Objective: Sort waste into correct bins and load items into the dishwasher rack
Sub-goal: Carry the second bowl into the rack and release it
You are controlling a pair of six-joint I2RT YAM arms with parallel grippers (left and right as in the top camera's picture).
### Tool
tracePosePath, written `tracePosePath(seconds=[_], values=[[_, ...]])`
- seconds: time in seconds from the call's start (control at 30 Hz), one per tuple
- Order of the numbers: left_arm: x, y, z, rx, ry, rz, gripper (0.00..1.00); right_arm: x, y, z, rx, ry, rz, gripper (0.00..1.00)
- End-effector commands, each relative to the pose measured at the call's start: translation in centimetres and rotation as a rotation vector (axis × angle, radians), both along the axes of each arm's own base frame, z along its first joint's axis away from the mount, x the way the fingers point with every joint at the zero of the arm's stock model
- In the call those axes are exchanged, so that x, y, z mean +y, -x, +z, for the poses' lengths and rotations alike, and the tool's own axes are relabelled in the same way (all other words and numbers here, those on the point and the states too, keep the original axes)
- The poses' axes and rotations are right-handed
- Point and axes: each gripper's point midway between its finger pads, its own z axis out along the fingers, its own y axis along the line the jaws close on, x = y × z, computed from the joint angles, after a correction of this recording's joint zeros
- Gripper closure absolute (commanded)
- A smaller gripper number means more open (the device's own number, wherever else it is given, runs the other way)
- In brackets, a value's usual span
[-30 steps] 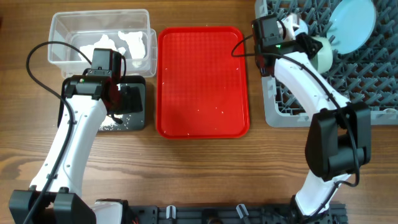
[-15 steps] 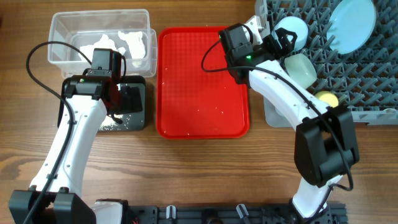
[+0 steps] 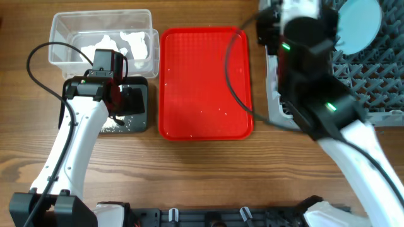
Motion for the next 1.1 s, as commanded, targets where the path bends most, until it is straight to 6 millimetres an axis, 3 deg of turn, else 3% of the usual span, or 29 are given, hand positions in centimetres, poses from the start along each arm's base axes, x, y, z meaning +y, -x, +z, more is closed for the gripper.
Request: tracePosePath(seconds=[0.0,0.07,0.13,0.43,0.57,0.7,0.77,0.83,0.93,1.07], values=[[0.3,-0.2,0.7,-0.023,-0.01,-0.006,0.0,-0.1,2.4,2.3,-0.042,-0.064,0.073,0.0],[0.3,-0.2,0.7,-0.023,-0.01,-0.006,0.0,-0.7,3.0,2.9,-0.052,-0.037,0.062,0.0],[0.3,-0.2,0.7,-0.023,-0.01,-0.006,0.0,-1.9,3.5,1.9,0.021,0.17,0.036,0.0],[0.3,-0.2,0.7,-0.023,-0.01,-0.006,0.0,-1.5,2.8,-2.1,0.242,0.62,0.151,0.0],[0.3,-0.2,0.7,-0.023,-0.01,-0.006,0.0,1.0,2.3,-3.8,0.267,0.613,0.304,0.0],[0.3,-0.2,0.7,-0.023,-0.01,-0.006,0.0,5.3,5.2,-6.5,0.317,0.486,0.688,0.0],[0.3,-0.2,0.7,-0.023,-0.01,-0.006,0.0,6.2,6.5,-5.8,0.283,0.374,0.818,0.0],[0.3,-0.2,0.7,-0.023,-0.01,-0.006,0.0,5.4,7.3,-4.1,0.247,0.189,0.826,0.0],[0.3,-0.2,0.7,-0.023,-0.01,-0.006,0.0,2.5,7.6,-1.3,0.185,0.003,0.639,0.0],[0.3,-0.2,0.7,-0.023,-0.01,-0.006,0.0,-0.3,9.7,2.0,0.053,-0.026,0.497,0.0]])
